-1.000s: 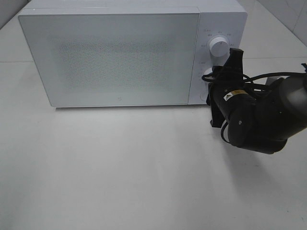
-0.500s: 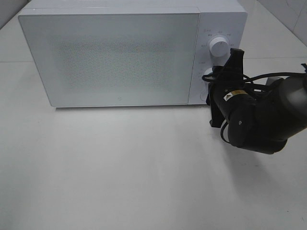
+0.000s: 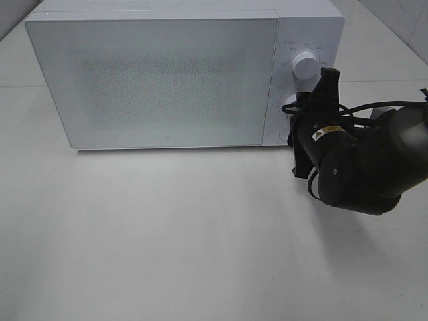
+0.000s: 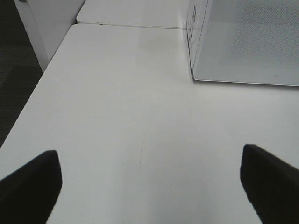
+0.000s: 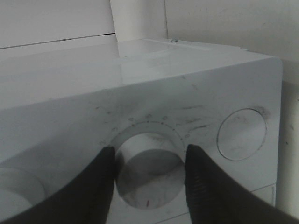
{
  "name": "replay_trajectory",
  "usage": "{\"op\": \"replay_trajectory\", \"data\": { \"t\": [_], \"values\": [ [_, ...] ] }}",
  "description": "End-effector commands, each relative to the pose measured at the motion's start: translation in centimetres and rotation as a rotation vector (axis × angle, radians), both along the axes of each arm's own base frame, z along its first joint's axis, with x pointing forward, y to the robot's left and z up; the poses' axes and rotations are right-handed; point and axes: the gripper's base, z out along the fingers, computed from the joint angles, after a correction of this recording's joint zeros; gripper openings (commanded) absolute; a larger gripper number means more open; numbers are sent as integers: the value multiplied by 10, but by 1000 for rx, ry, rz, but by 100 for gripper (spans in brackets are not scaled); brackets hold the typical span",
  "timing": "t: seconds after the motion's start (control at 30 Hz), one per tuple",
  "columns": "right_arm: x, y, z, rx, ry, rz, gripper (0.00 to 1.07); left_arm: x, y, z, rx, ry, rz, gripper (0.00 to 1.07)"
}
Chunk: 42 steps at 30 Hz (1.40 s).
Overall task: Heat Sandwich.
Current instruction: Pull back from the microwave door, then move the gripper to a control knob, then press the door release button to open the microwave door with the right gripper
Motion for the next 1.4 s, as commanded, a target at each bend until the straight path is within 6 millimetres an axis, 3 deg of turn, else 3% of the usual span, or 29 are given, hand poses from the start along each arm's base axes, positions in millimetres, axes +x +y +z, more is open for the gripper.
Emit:
{"op": "replay_trajectory", "data": {
  "t": [0.03, 0.13, 0.33, 0.83, 1.13, 1.27, 1.4],
  "values": [
    [3, 5, 6, -11, -54, 49, 43, -3, 0, -1, 1, -28, 2, 98],
    [3, 5, 7, -26, -59, 53, 58, -3, 0, -1, 1, -28, 2, 98],
    [3, 5, 9, -53, -79, 62, 78, -3, 0, -1, 1, -28, 2, 98],
    [-6, 4, 7, -106, -64, 115, 76, -3, 0, -1, 1, -28, 2, 98],
    [-31, -7, 10, -147, 10, 166, 76, -3, 0, -1, 1, -28, 2, 98],
    [-51, -16, 17, -261, 86, 229, 76, -3, 0, -1, 1, -28, 2, 98],
    [-57, -17, 24, -311, 116, 272, 76, -3, 0, -1, 1, -28, 2, 98]
  ]
}}
